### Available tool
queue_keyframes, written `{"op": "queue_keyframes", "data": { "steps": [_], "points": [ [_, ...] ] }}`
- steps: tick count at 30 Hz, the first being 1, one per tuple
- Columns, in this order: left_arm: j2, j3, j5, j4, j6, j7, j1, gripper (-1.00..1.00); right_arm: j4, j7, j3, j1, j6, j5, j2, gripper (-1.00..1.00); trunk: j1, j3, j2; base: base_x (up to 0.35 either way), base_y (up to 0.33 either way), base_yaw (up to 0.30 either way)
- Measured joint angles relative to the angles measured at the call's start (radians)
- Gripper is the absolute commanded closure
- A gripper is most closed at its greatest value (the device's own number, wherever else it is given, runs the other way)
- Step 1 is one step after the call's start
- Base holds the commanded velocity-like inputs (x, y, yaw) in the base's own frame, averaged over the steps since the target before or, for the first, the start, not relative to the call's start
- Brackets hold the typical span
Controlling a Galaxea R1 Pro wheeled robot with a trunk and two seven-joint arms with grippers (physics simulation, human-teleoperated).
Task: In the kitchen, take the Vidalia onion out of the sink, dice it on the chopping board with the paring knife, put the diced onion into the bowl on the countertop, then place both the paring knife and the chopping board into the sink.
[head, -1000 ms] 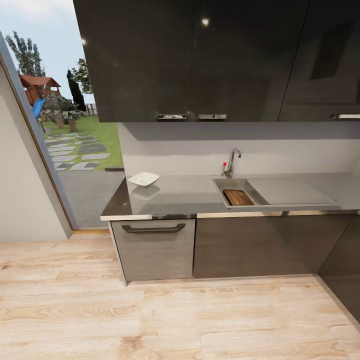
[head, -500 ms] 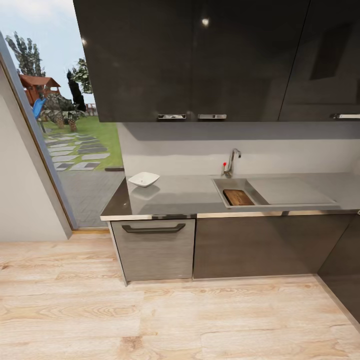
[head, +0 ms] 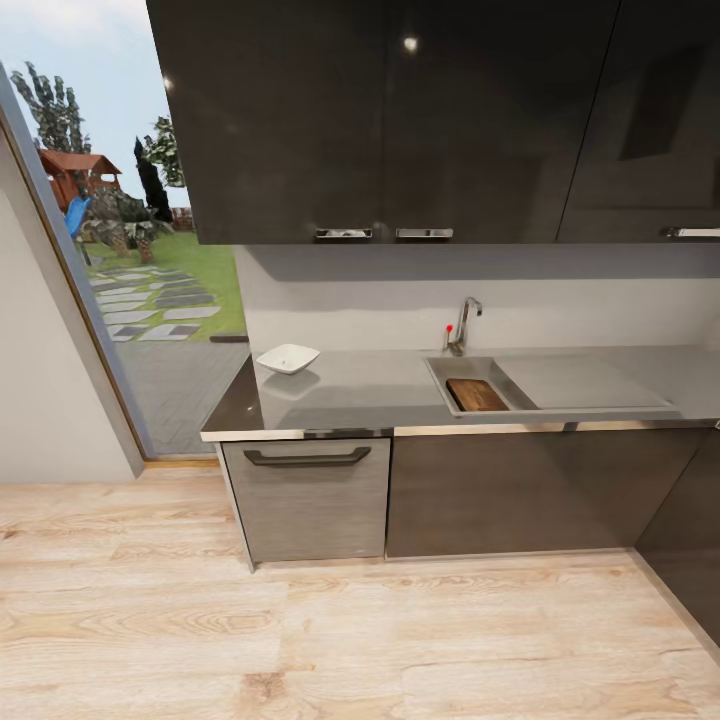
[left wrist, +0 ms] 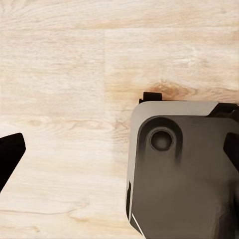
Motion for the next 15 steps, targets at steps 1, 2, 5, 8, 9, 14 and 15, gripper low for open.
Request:
{"op": "queue_keyframes", "data": {
  "steps": [1,2,5,8,9,14,15],
  "points": [
    [0.0,0.0,0.0,0.0,0.0,0.0,0.0,-1.0,0.0,0.0,0.0,0.0,0.0,0.0,0.0,-1.0,0.0,0.0,0.0,0.0,0.0,0.0],
    [0.0,0.0,0.0,0.0,0.0,0.0,0.0,-1.0,0.0,0.0,0.0,0.0,0.0,0.0,0.0,-1.0,0.0,0.0,0.0,0.0,0.0,0.0],
    [0.0,0.0,0.0,0.0,0.0,0.0,0.0,-1.0,0.0,0.0,0.0,0.0,0.0,0.0,0.0,-1.0,0.0,0.0,0.0,0.0,0.0,0.0],
    [0.0,0.0,0.0,0.0,0.0,0.0,0.0,-1.0,0.0,0.0,0.0,0.0,0.0,0.0,0.0,-1.0,0.0,0.0,0.0,0.0,0.0,0.0],
    [0.0,0.0,0.0,0.0,0.0,0.0,0.0,-1.0,0.0,0.0,0.0,0.0,0.0,0.0,0.0,-1.0,0.0,0.0,0.0,0.0,0.0,0.0],
    [0.0,0.0,0.0,0.0,0.0,0.0,0.0,-1.0,0.0,0.0,0.0,0.0,0.0,0.0,0.0,-1.0,0.0,0.0,0.0,0.0,0.0,0.0],
    [0.0,0.0,0.0,0.0,0.0,0.0,0.0,-1.0,0.0,0.0,0.0,0.0,0.0,0.0,0.0,-1.0,0.0,0.0,0.0,0.0,0.0,0.0]
  ]
}}
